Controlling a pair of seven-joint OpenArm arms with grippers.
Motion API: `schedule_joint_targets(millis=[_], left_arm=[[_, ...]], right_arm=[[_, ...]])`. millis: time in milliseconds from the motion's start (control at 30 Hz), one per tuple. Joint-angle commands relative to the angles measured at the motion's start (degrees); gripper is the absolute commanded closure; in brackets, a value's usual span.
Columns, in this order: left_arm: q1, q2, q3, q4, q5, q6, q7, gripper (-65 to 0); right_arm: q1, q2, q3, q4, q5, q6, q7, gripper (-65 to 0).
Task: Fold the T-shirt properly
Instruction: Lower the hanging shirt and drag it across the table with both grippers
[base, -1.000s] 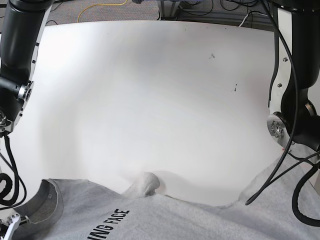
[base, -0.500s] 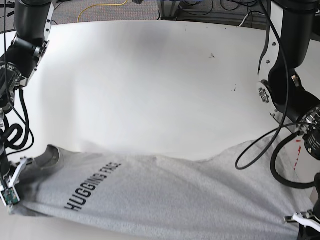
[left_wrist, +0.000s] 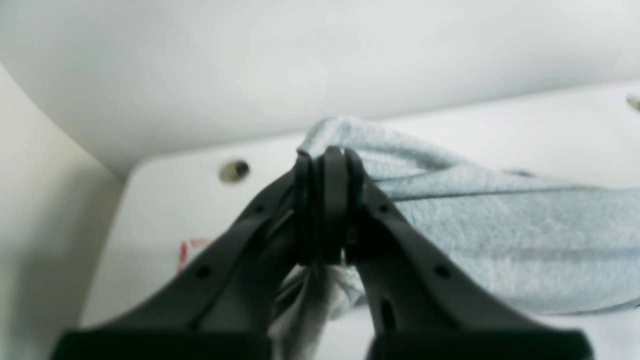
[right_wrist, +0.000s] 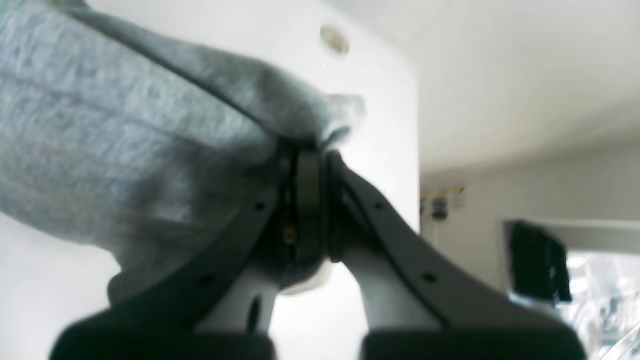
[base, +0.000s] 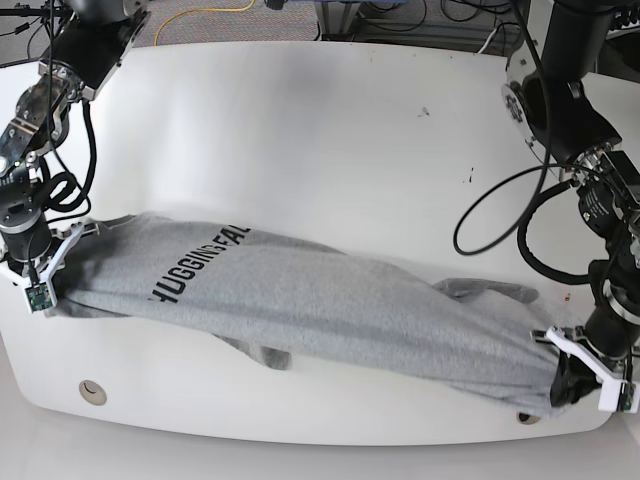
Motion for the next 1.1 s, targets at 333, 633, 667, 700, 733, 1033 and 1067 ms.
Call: schedule_joint_targets(millis=[333, 633, 667, 700, 733, 1033, 1067], left_arm=[[15.43, -1.02, -5.54, 2.37, -2.77, 0.25, -1.43, -0.3], [26.24, -2.96, -9.49, 2.37, -8.74, 0.25, -1.43, -0.3], [27.29, -2.96, -10.11, 2.37, -9.27, 0.25, -1.43, -0.3], [28.44, -2.96, -10.81, 2.37, -9.71, 0.25, -1.43, -0.3], [29.23, -2.96, -11.25, 2.37, -10.06, 0.25, -1.43, -0.3], [38.55, -2.96, -13.19, 2.37, -10.77, 0.25, -1.43, -0.3], [39.34, -2.96, -13.19, 2.37, -10.77, 0.25, -1.43, -0.3]], right_arm=[[-8.1, -5.81, 2.23, 0.98, -0.31, -0.56, 0.75, -1.4], [-13.81, -8.01, 2.23, 0.98, -0.31, -0.56, 0.75, -1.4], [-14.52, -8.18, 2.23, 0.98, -0.31, -0.56, 0.75, -1.4], [-15.22, -8.27, 2.23, 0.98, -0.31, -0.56, 0.75, -1.4], [-15.66, -8.27, 2.23, 0.98, -0.31, -0.56, 0.75, -1.4], [-21.38, -9.68, 2.23, 0.98, -0.58, -0.56, 0.75, -1.4], [-21.9, -9.85, 2.23, 0.98, -0.58, -0.56, 0.75, -1.4]])
